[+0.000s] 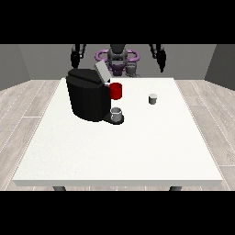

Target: Insert the coffee pod into the coffee machine and close the lid

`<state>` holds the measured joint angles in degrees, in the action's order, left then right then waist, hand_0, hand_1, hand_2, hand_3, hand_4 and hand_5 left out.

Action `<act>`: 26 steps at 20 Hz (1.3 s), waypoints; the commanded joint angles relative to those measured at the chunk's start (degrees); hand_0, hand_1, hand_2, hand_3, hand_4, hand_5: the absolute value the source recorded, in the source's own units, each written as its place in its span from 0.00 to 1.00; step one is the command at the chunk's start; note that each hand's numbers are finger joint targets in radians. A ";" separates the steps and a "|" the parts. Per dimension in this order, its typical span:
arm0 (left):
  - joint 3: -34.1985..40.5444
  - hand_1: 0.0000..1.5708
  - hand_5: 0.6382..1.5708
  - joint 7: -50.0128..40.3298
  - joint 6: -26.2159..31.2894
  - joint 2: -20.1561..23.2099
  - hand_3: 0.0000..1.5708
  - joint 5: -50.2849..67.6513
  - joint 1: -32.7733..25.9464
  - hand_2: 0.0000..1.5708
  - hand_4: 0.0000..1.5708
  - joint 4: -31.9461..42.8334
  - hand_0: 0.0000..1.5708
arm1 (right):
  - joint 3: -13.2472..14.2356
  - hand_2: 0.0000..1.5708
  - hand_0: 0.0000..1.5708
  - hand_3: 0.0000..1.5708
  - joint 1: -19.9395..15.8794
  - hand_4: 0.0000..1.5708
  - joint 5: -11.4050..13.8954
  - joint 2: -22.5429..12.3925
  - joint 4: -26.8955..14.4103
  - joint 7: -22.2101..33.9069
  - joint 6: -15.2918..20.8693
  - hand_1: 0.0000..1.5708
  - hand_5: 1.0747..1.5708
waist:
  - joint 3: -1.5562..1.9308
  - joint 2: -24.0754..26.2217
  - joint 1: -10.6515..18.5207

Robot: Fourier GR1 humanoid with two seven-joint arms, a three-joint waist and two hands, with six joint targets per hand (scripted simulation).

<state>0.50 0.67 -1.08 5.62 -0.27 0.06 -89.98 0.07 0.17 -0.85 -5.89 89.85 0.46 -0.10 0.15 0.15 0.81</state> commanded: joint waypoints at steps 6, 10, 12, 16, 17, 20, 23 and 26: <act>0.22 0.00 1.00 7.59 7.89 0.24 0.00 4.94 -1.43 0.00 0.17 -1.02 0.00 | 1.59 0.00 0.00 0.00 -0.63 0.08 0.28 0.40 -4.00 0.06 0.02 0.00 1.00 | -0.15 0.75 0.92; -0.06 0.00 1.00 10.01 8.17 2.15 0.00 1.81 -4.33 0.00 0.15 -0.76 0.00 | 3.72 0.00 0.00 0.00 1.94 0.06 1.69 5.07 -2.22 -7.50 7.81 0.00 1.00 | -0.15 2.58 -0.14; -1.01 0.00 1.00 7.03 7.53 2.90 0.00 -0.51 -3.01 0.00 0.20 -2.44 0.00 | 4.78 0.00 0.00 0.00 0.94 0.09 0.41 4.39 -3.66 -7.21 7.00 0.00 1.00 | -0.14 2.16 0.07; 5.49 0.00 1.00 10.85 6.76 8.87 0.00 -2.92 3.76 0.00 0.00 6.38 0.00 | 1.81 0.00 0.00 0.00 2.07 0.11 0.17 5.34 -0.85 -9.75 4.52 0.00 1.00 | -0.15 -2.13 -5.69; 6.03 0.00 1.00 5.42 9.15 10.63 0.00 -1.21 3.34 0.00 0.00 5.20 0.00 | 0.51 0.00 0.00 0.00 3.07 0.10 0.96 5.81 2.44 -3.54 6.19 0.00 1.00 | -0.16 1.76 -5.15; 6.88 0.00 1.00 3.03 9.65 11.35 0.00 -1.18 10.19 0.00 0.00 9.12 0.00 | 1.75 0.00 0.00 0.00 -3.55 0.09 0.12 4.77 -0.23 -4.88 6.73 0.00 1.00 | -0.15 -3.13 -5.24; 7.86 0.00 1.00 2.38 10.72 12.31 0.00 -1.30 12.78 0.00 0.00 13.94 0.00 | -0.82 0.00 0.00 0.00 -2.79 0.15 -0.64 5.84 -0.04 -5.68 9.47 0.00 1.00 | -0.16 -3.57 -6.05; 10.36 0.00 1.00 2.59 10.74 15.36 0.00 -1.95 16.95 0.00 0.00 19.72 0.00 | -0.66 0.00 0.00 0.00 -3.66 0.15 0.45 4.72 1.25 -7.03 5.52 0.00 1.00 | -0.17 -6.91 -9.18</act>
<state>8.91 3.83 9.49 18.65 -1.35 12.39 -76.01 0.17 -2.40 -0.68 -0.66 90.47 -5.24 6.57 -0.01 -4.19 -6.20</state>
